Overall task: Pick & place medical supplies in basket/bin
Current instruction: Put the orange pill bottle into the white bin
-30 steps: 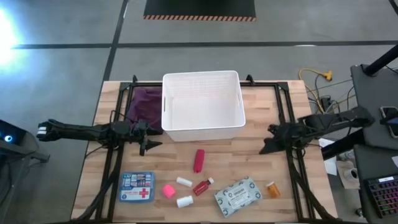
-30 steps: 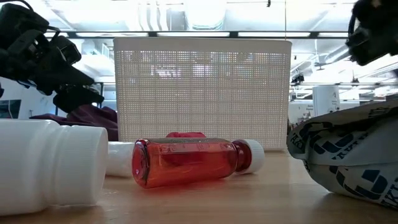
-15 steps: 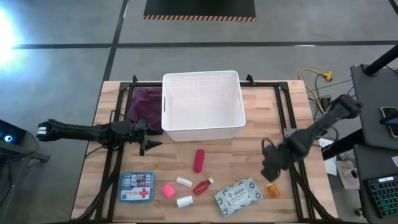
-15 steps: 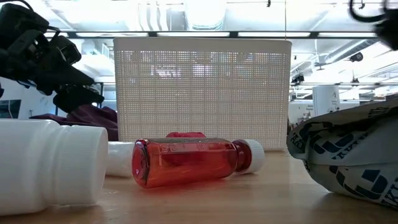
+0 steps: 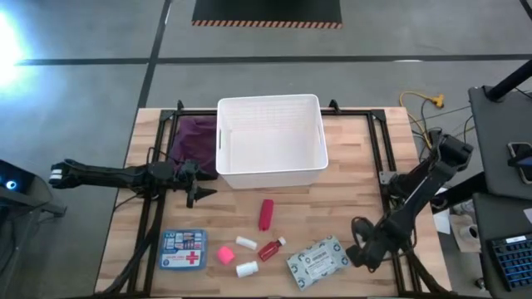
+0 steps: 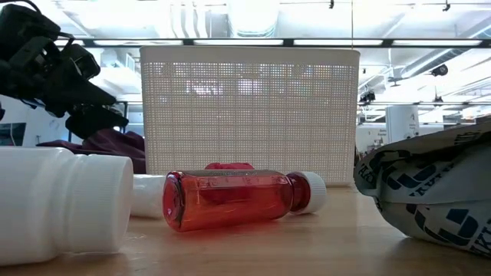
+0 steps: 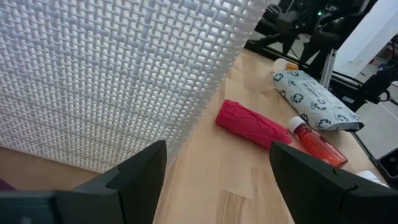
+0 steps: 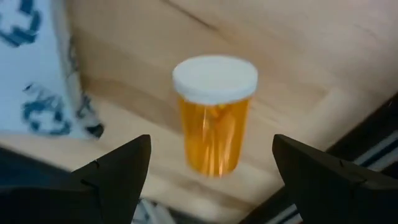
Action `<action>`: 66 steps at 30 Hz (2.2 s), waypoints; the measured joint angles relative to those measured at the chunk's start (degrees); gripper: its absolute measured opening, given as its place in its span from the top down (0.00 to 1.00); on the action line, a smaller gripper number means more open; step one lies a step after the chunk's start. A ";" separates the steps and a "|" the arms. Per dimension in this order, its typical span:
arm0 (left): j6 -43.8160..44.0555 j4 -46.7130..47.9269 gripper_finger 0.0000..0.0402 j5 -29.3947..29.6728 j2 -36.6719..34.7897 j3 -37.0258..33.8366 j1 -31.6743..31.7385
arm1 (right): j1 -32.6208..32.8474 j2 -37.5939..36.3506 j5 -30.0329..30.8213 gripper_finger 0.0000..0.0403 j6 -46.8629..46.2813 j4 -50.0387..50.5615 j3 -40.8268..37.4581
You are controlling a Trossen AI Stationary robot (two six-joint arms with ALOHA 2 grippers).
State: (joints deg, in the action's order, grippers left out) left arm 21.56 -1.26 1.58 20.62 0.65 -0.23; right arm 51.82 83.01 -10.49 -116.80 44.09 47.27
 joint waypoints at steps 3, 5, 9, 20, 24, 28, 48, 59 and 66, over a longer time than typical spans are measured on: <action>0.00 0.00 0.33 -0.01 0.00 0.01 -0.02 | 0.08 3.00 0.30 0.19 0.77 0.05 -0.04; 0.00 -0.02 0.33 0.00 -0.01 0.01 -0.01 | 0.08 4.78 0.63 0.19 1.62 -0.01 -0.04; 0.00 0.00 0.33 -0.01 0.00 0.01 0.00 | 0.08 8.23 1.51 0.19 3.47 0.00 -0.09; 0.00 0.00 0.33 0.00 0.00 0.00 -0.02 | 0.17 9.43 4.33 0.38 6.09 -2.17 -0.63; 0.00 0.00 0.33 0.00 0.00 0.00 0.00 | 0.16 8.13 5.45 0.54 5.99 -1.74 -1.25; 0.00 -0.02 0.33 -0.02 -0.02 0.02 0.00 | -0.96 4.75 9.16 0.65 3.59 -0.88 -0.82; 0.00 0.00 0.33 -0.01 0.00 0.01 -0.01 | -40.19 -12.47 44.69 0.63 62.38 -9.69 27.76; 0.02 0.00 0.33 -0.01 -0.02 0.02 -0.02 | -64.71 4.17 23.85 0.62 76.24 -5.27 34.63; 0.00 0.00 0.33 0.00 -0.02 0.01 -0.01 | -69.56 12.57 21.15 0.52 80.29 -3.46 39.36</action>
State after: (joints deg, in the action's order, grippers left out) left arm 21.56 -1.26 1.58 20.60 0.66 -0.24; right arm -17.74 95.58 10.66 -36.51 40.63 86.62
